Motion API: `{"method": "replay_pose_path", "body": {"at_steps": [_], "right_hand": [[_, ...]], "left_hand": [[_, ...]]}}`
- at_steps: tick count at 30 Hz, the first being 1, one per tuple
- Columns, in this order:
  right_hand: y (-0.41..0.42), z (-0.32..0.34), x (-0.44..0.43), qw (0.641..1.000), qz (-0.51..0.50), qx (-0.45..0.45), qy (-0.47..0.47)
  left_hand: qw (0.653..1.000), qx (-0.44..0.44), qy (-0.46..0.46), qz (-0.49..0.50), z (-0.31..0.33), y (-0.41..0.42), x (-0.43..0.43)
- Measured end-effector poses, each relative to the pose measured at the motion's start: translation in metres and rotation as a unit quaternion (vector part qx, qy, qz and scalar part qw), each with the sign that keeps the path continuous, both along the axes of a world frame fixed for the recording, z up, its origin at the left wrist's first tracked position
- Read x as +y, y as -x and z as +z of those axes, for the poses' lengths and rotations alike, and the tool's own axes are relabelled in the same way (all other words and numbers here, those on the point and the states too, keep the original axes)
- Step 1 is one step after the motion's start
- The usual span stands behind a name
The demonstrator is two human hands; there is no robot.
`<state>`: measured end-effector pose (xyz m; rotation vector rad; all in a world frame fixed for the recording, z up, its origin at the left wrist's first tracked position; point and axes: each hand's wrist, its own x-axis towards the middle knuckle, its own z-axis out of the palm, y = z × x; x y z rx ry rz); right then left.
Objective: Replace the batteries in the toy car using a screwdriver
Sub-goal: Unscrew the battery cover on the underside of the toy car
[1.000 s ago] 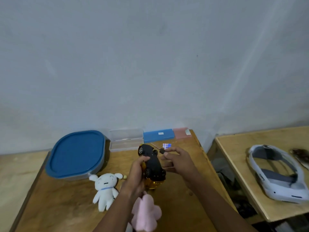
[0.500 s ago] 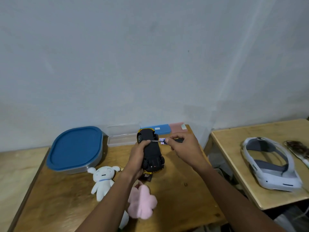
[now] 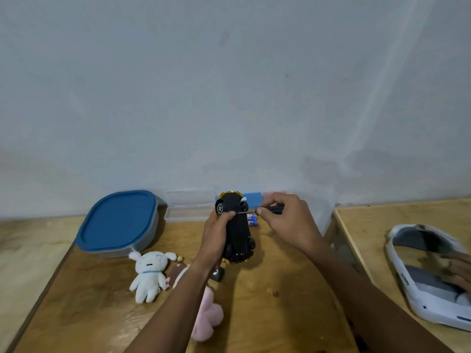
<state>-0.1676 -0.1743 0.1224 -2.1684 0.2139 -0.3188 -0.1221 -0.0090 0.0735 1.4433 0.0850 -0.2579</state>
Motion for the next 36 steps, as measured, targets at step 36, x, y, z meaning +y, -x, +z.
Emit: {"method": "replay_pose_path", "body": {"at_steps": [36], "right_hand": [[-0.049,0.018,-0.002,0.999,0.026,0.029,0.029]], "left_hand": [[0.999,0.005,0.033,0.021,0.009,-0.025,-0.010]]}}
